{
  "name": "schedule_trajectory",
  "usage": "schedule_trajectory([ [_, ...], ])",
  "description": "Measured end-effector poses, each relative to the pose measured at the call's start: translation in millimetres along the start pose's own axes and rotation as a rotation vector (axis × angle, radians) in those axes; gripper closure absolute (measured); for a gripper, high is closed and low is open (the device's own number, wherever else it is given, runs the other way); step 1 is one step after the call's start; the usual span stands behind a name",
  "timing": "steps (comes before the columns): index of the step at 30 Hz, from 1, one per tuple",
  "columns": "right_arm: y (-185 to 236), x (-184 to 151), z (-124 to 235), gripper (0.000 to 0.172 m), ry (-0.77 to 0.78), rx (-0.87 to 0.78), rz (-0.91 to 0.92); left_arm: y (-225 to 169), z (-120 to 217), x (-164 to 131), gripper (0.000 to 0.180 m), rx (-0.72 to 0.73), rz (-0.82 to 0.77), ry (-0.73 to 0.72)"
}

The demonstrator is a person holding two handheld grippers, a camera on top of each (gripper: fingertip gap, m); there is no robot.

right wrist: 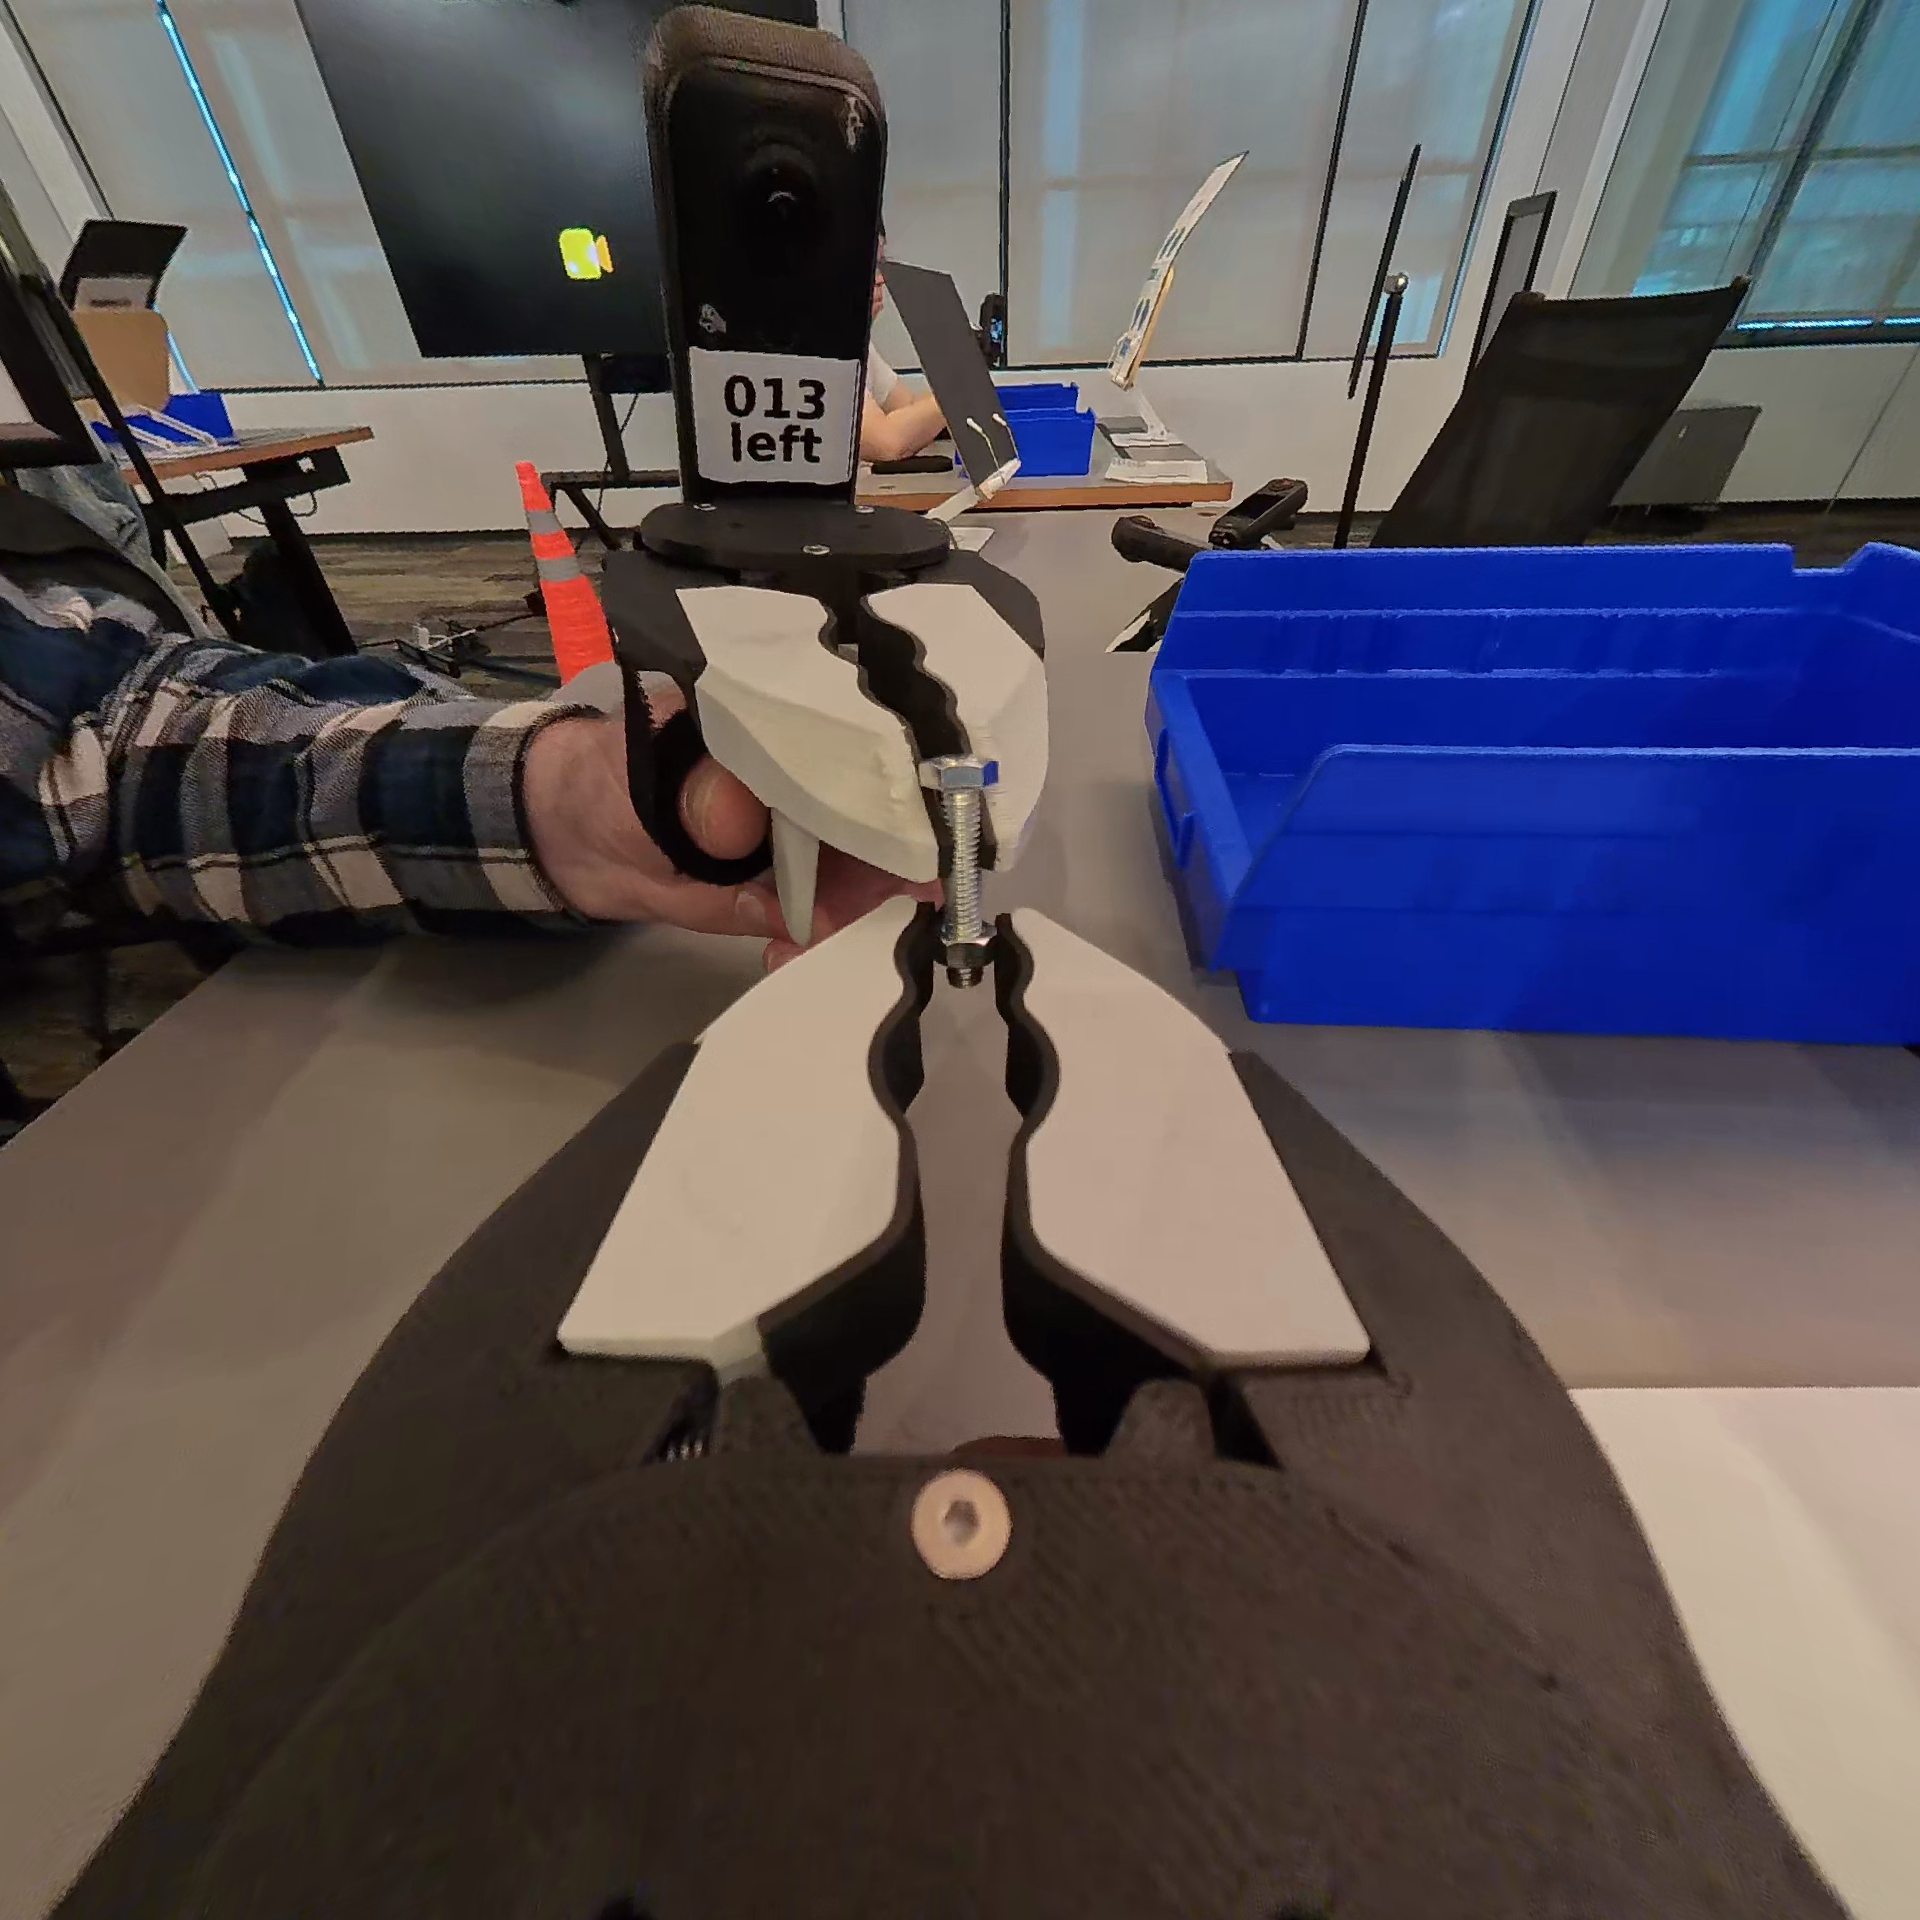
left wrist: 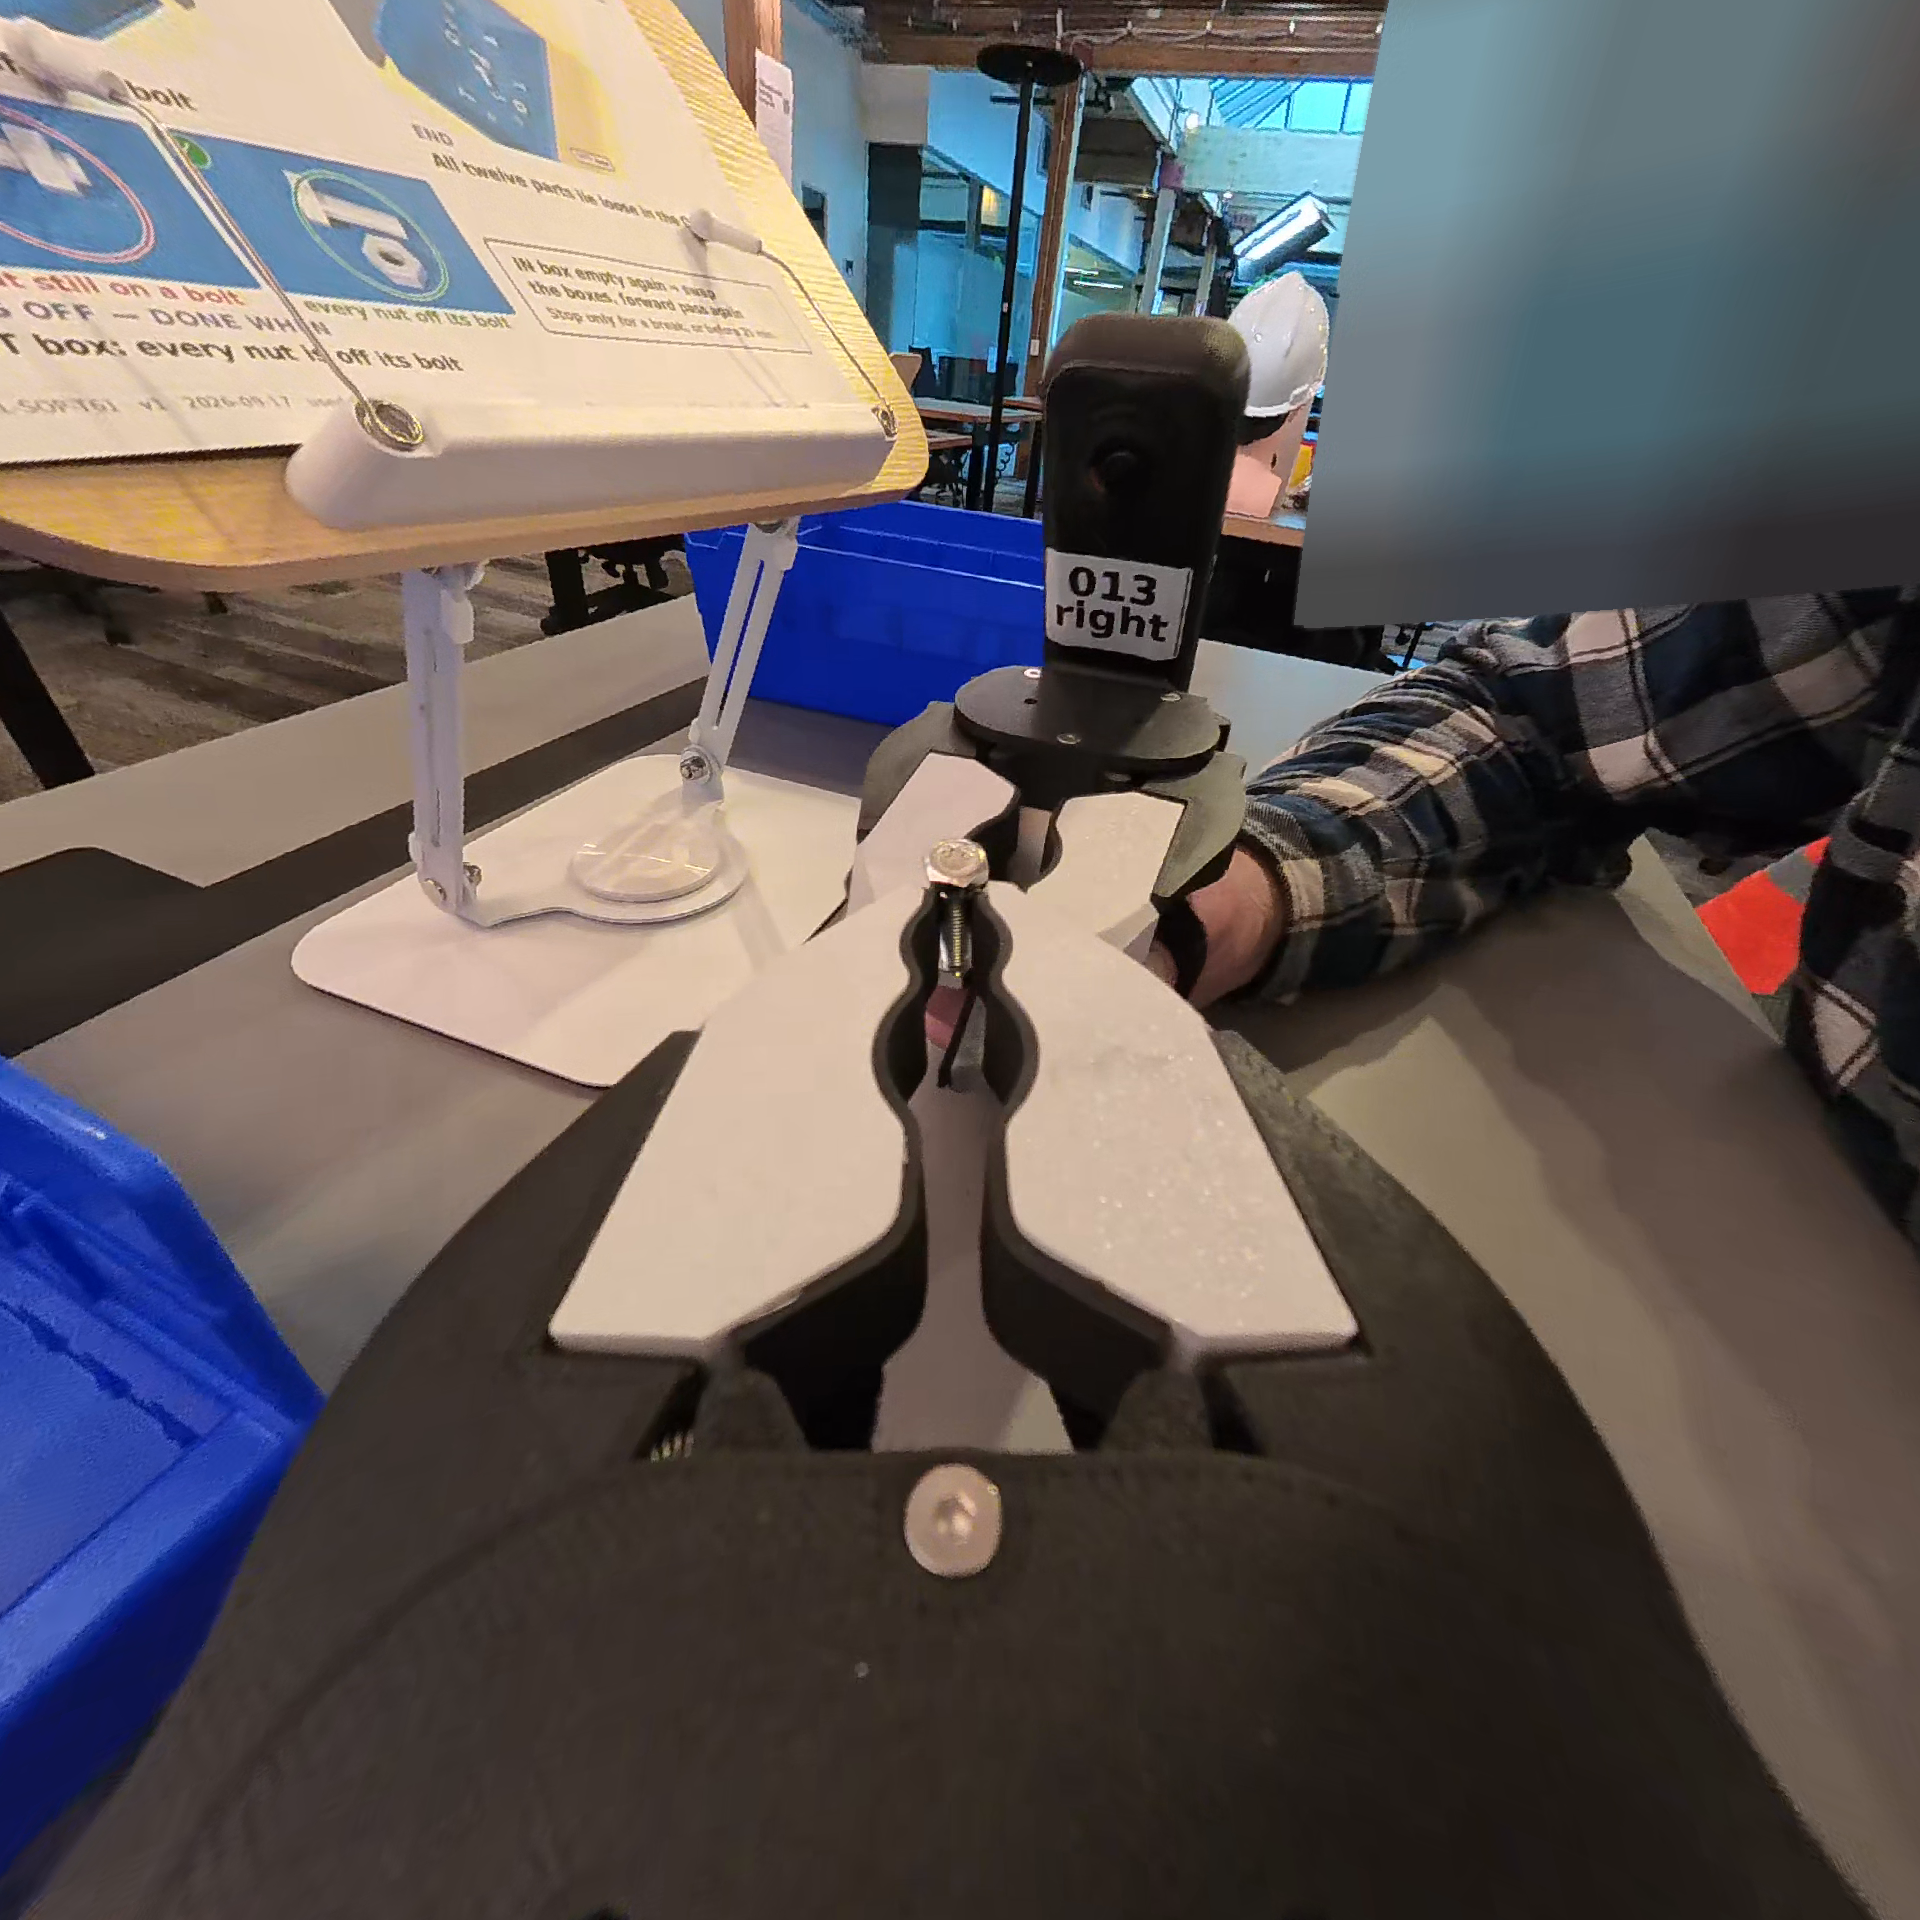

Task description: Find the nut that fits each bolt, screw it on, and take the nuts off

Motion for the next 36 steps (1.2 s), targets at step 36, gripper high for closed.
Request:
schedule_trajectory([
  [36,-25.1,-28.7,1.4,0.161,0.313,-0.352,0.733,12.0,-1.3,-33.9,0.169,0.246,0.024,0.392],
])
Point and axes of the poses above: each gripper's, where its closed fingertips meet, z back along the fingers, x out of its top, y = z × x across the jaws, the point moved 1 cm from there along z, back along the fingers, and after that the axes turned 7 degrees about -x, right-handed, at the moved point
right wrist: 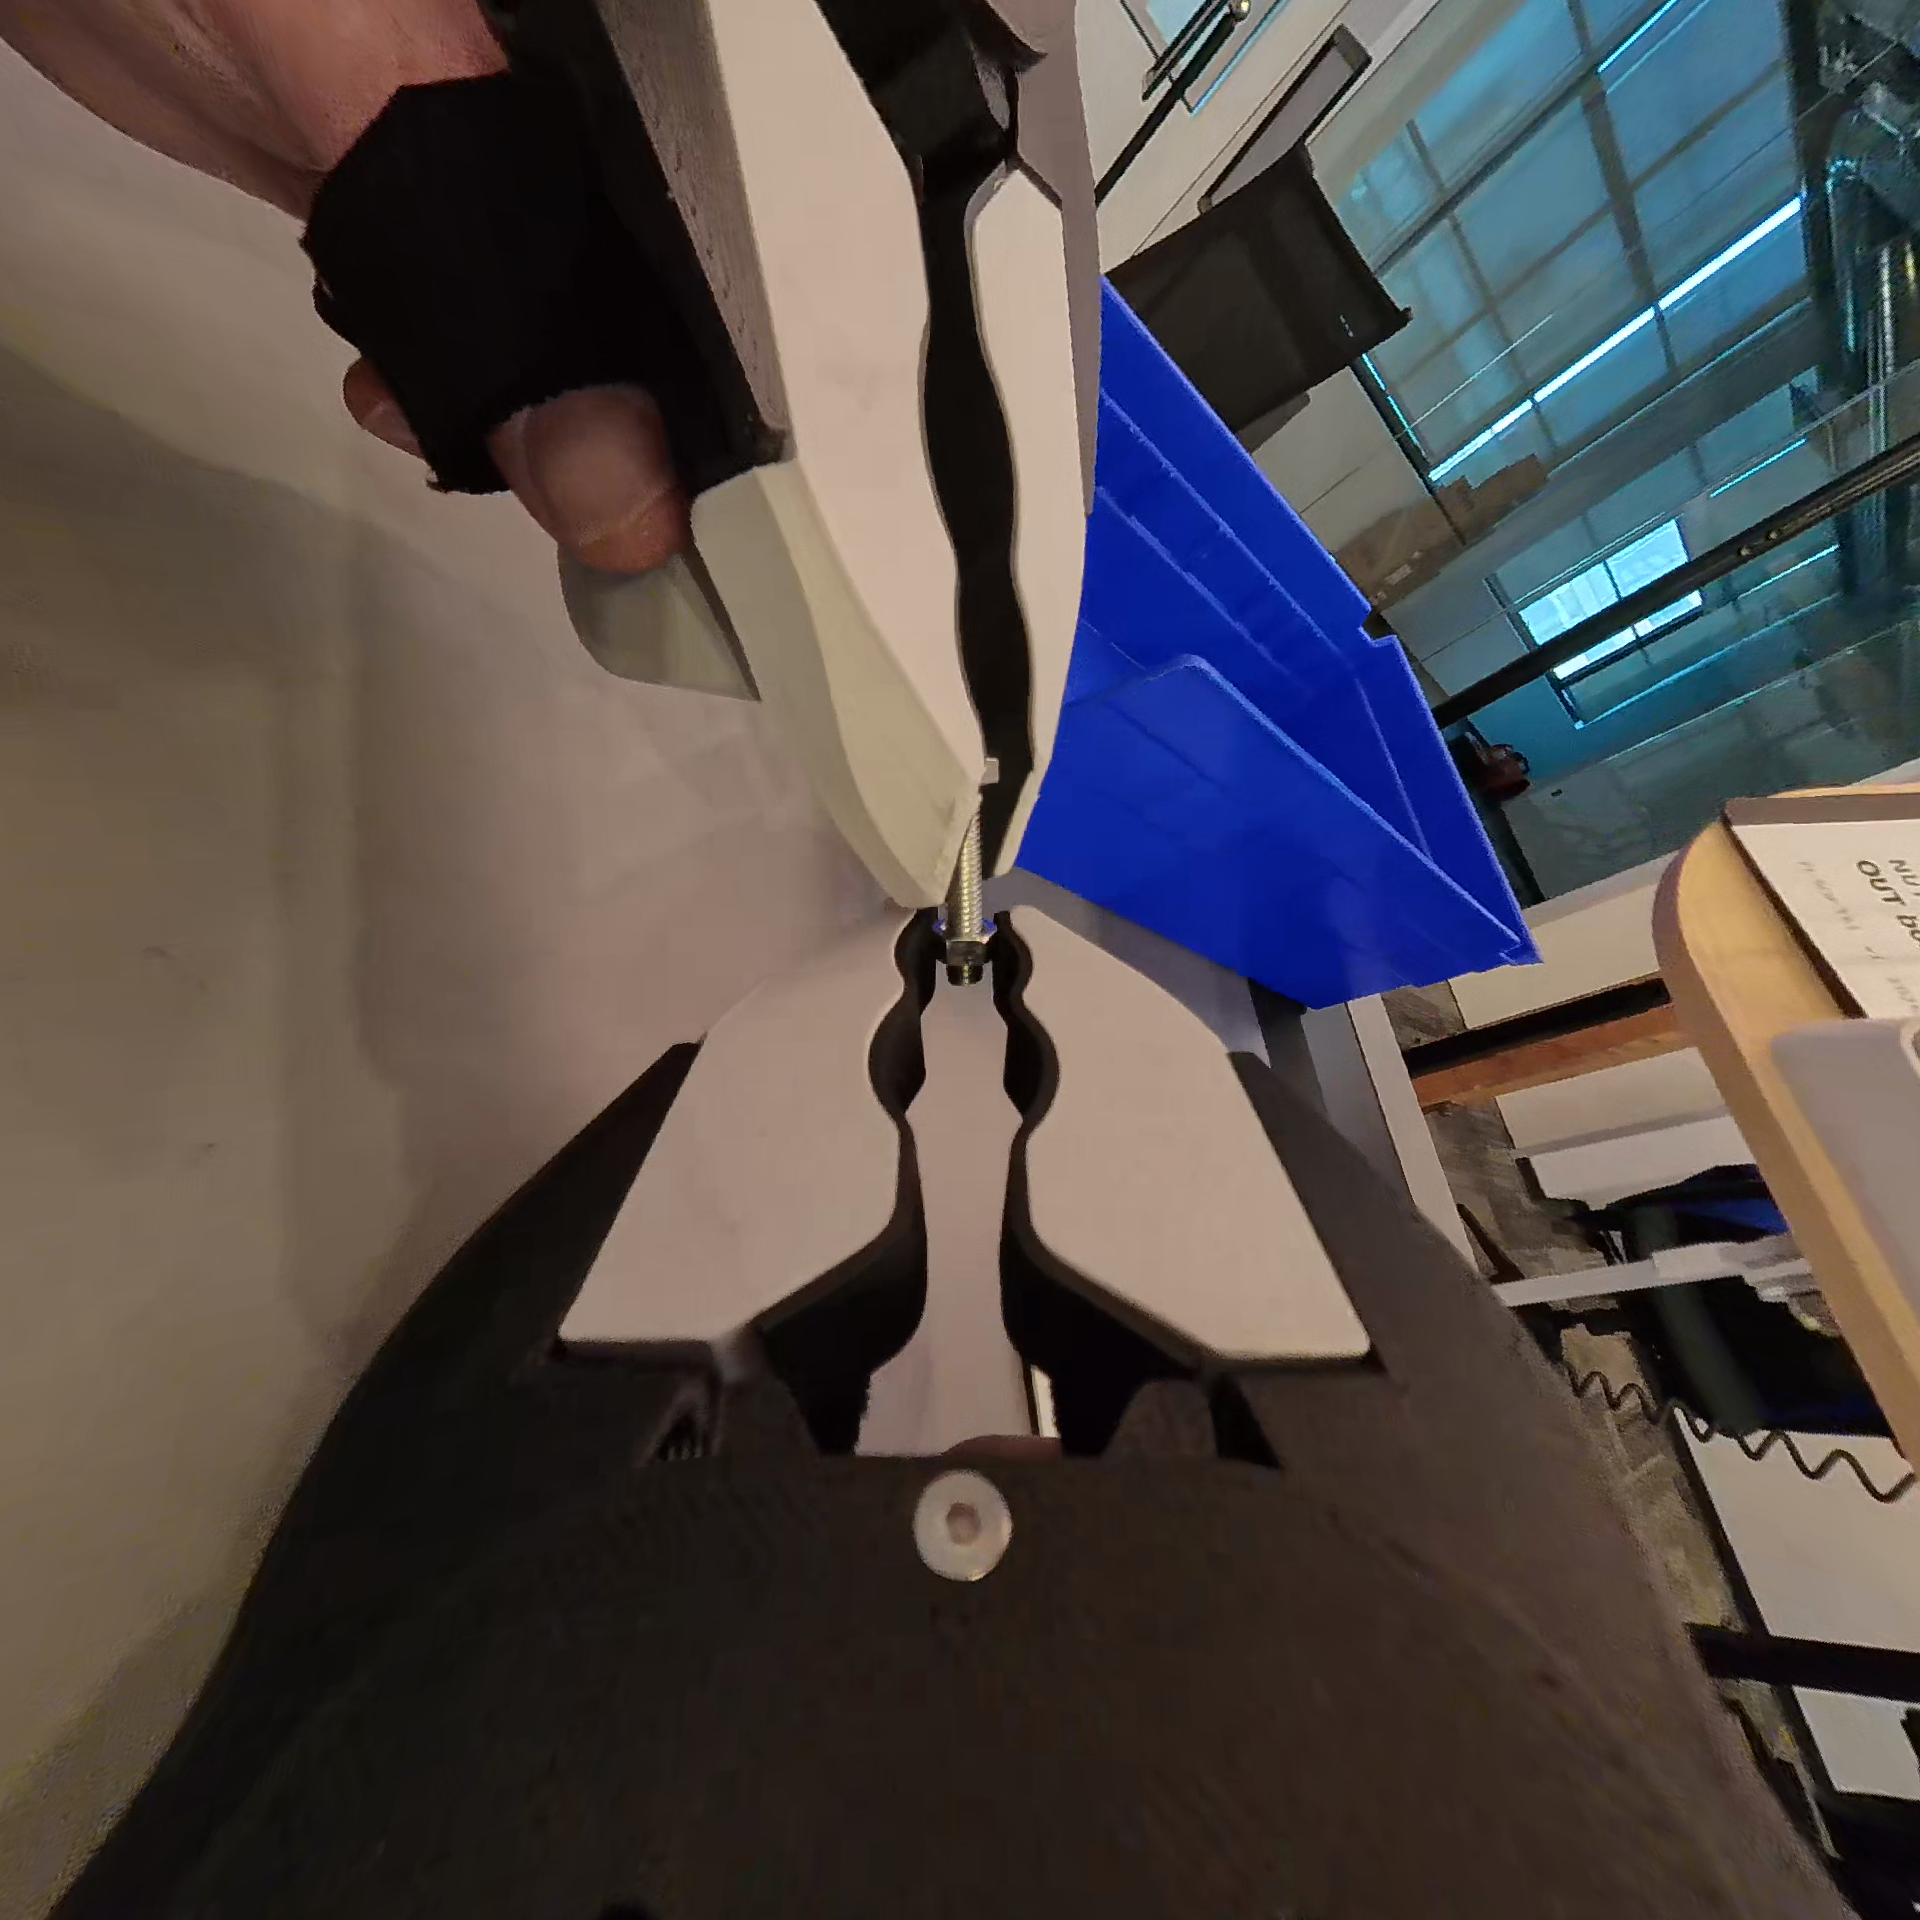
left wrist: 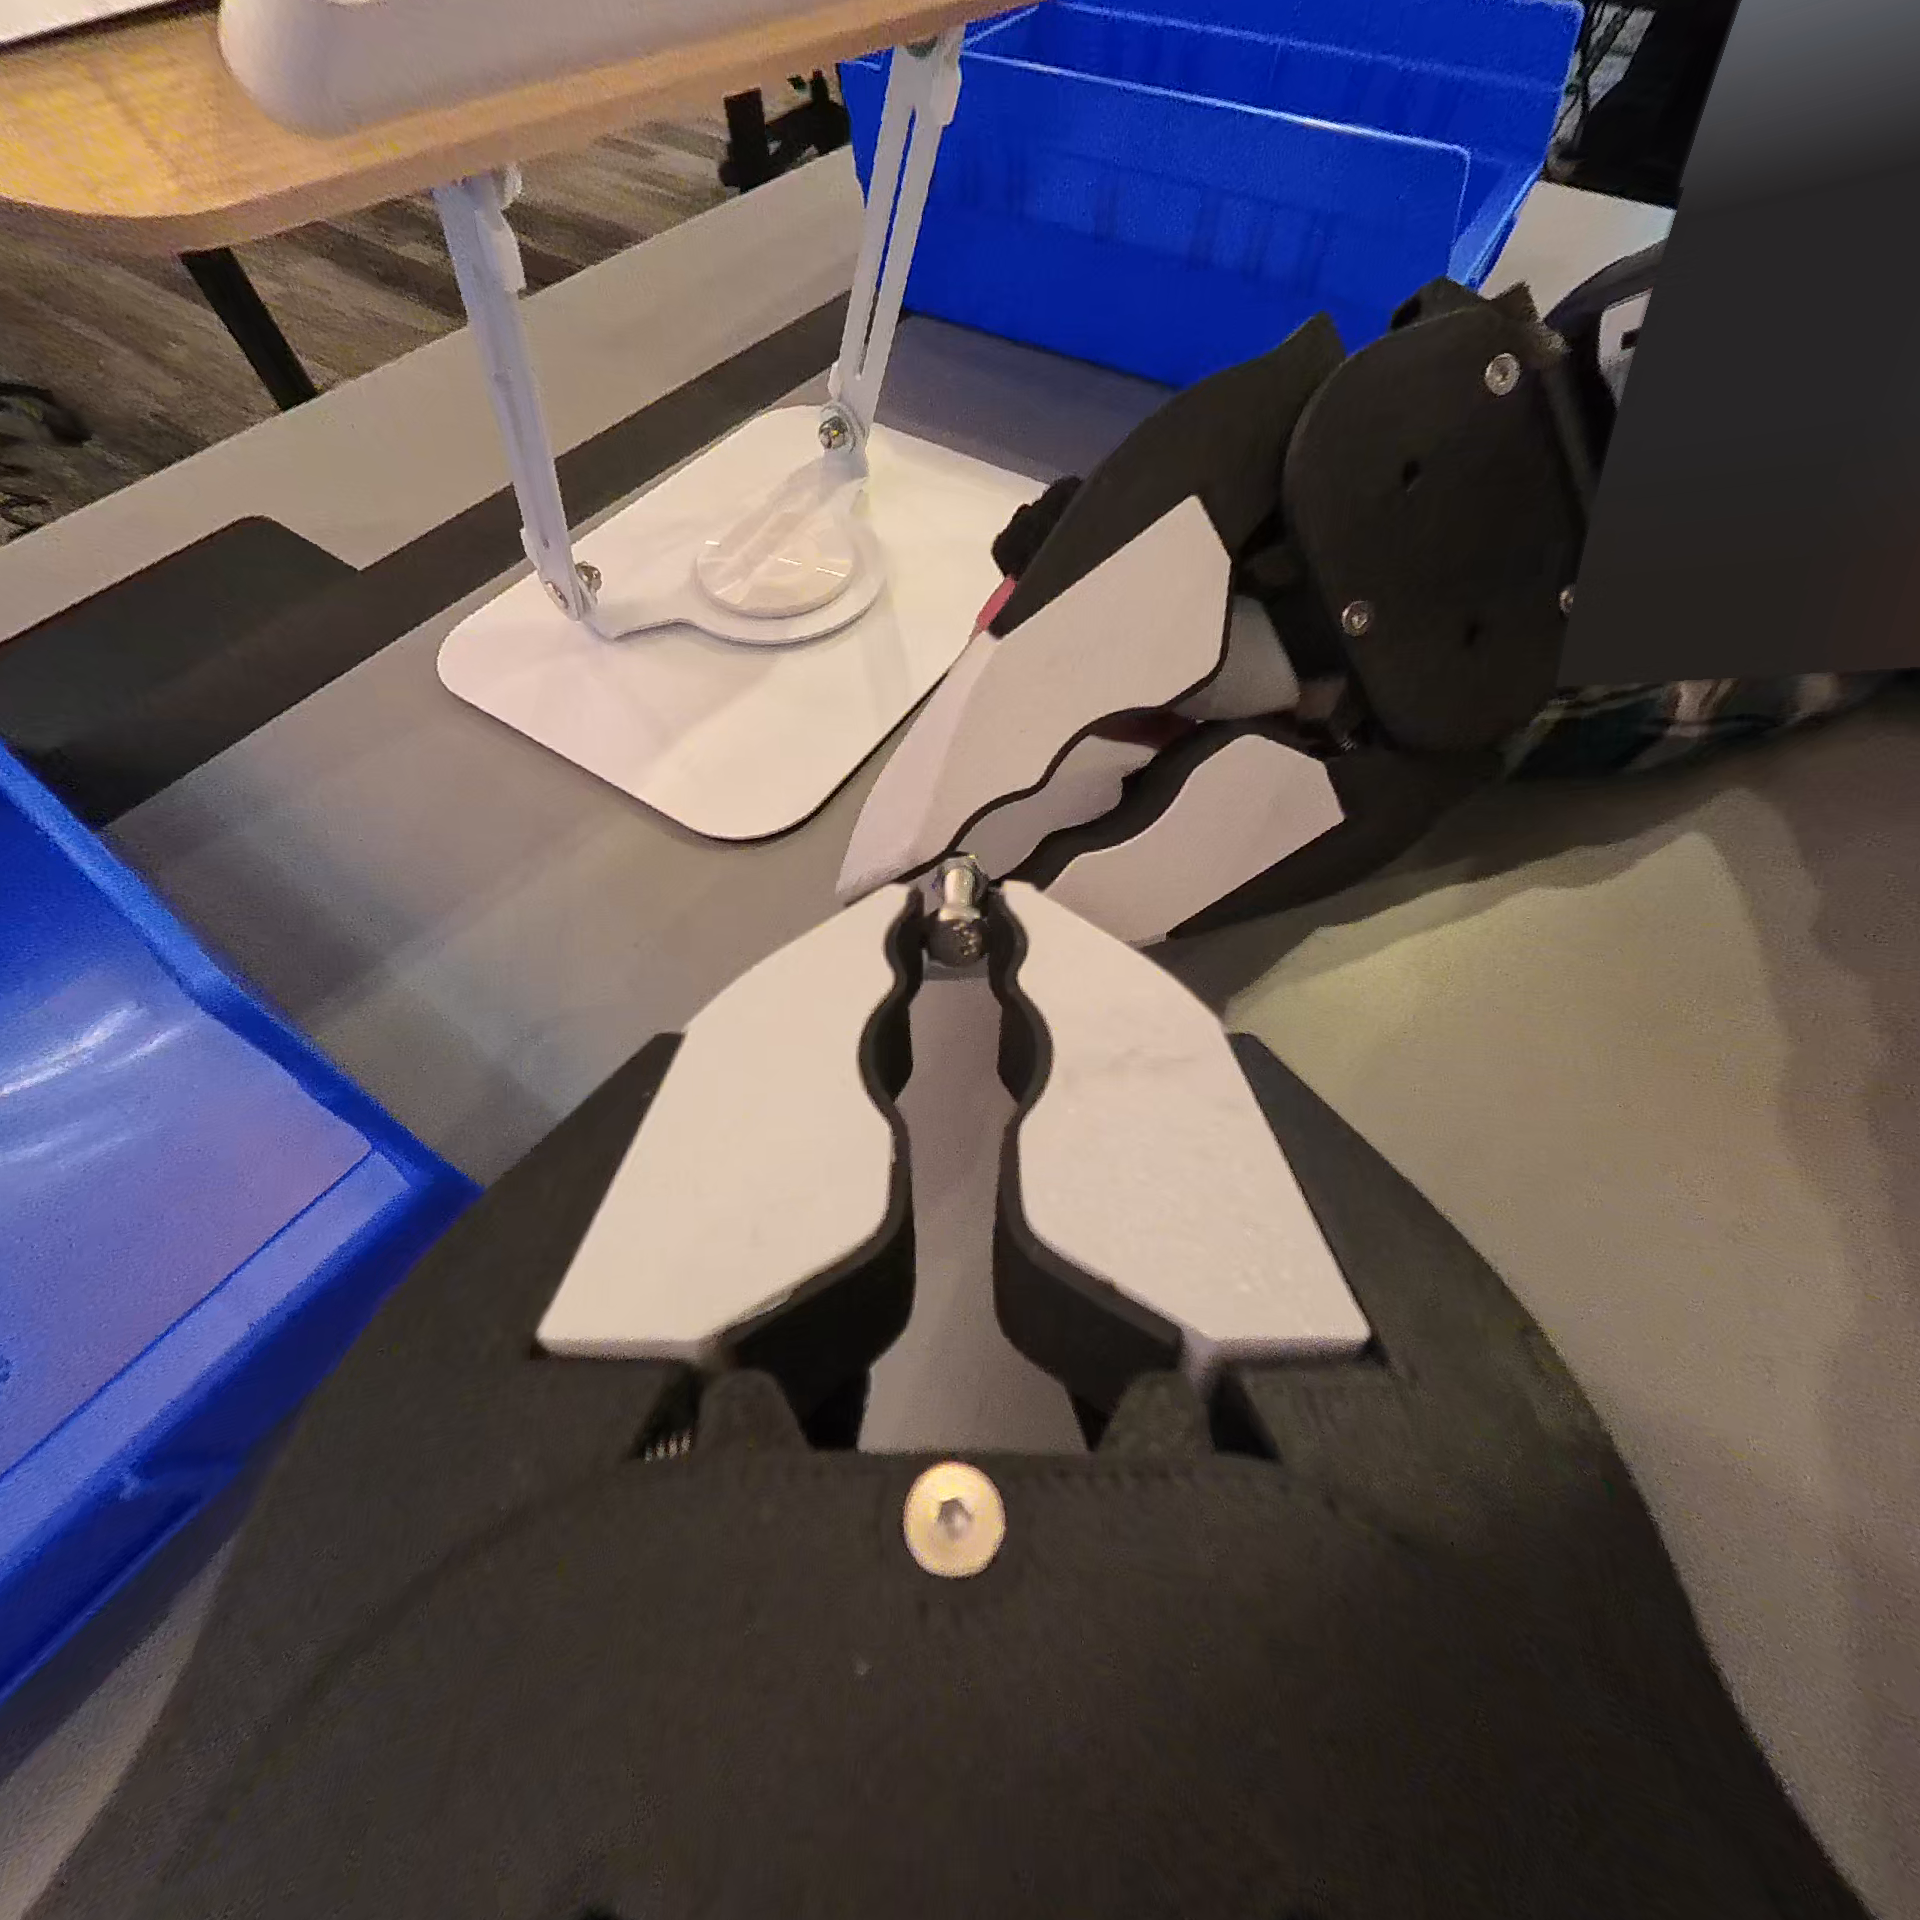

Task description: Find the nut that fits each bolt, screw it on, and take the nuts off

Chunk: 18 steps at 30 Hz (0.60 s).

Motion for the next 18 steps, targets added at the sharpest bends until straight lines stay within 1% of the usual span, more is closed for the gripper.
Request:
schedule_trajectory([
  [8,0.7,-1.8,-0.7,0.161,0.016,-0.003,0.018,0.2,-0.9,-1.4,0.17,0.005,0.007,0.004],
  [13,1.4,-0.4,0.4,0.16,-0.002,0.015,-0.008,-0.7,-0.1,0.4,0.17,0.003,-0.003,-0.009],
  [15,0.5,3.3,2.2,0.153,-0.028,0.018,-0.033,1.2,4.3,5.4,0.17,0.002,0.005,-0.056],
  [18,-2.2,5.2,4.2,0.148,-0.061,0.056,-0.145,5.3,16.7,18.0,0.17,-0.039,0.065,-0.194],
])
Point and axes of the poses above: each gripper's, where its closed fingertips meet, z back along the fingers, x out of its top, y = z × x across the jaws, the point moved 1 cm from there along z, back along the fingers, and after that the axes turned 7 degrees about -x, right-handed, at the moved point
